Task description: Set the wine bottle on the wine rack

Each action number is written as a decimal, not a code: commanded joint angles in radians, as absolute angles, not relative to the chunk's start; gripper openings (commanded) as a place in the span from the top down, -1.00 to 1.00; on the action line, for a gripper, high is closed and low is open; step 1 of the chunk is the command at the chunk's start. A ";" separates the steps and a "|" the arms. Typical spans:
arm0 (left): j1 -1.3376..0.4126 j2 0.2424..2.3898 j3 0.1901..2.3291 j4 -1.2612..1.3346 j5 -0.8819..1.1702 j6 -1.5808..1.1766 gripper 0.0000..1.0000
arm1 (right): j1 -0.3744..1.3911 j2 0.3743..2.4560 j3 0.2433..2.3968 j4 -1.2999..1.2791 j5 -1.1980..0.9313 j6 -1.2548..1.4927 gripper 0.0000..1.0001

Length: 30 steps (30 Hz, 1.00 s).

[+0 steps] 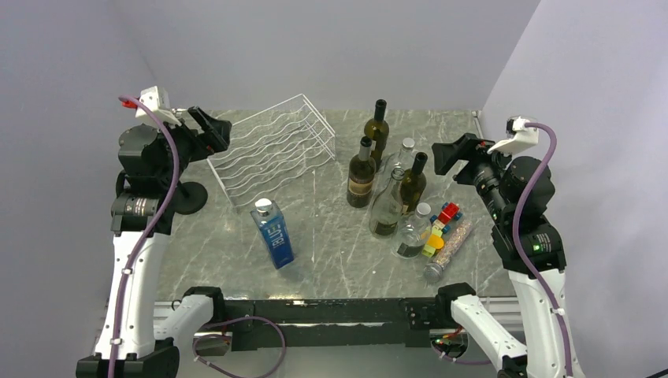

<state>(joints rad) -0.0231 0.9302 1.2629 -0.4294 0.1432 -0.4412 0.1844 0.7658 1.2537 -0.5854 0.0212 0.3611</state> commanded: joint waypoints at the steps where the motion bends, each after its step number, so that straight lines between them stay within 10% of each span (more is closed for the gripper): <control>1: -0.020 0.894 1.285 -0.417 0.024 -0.475 -0.99 | 0.183 0.752 1.252 -0.539 0.013 0.360 -0.79; 12: -0.021 0.900 1.282 -0.465 0.003 -0.491 -0.99 | 0.183 0.699 1.215 -0.467 0.012 0.267 -0.90; 22: -0.021 0.840 1.246 -0.425 0.090 -0.442 -0.99 | 0.196 0.720 1.244 -0.358 -0.743 0.292 -0.93; 30: -0.021 0.814 1.279 -0.472 0.207 -0.410 -0.99 | 0.593 0.791 1.258 -0.293 -0.695 0.261 -0.95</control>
<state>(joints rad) -0.0231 0.8310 1.2415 -0.4667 0.1417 -0.4309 0.4000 0.7288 1.2121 -0.3443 -0.6960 0.3061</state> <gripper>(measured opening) 0.993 0.962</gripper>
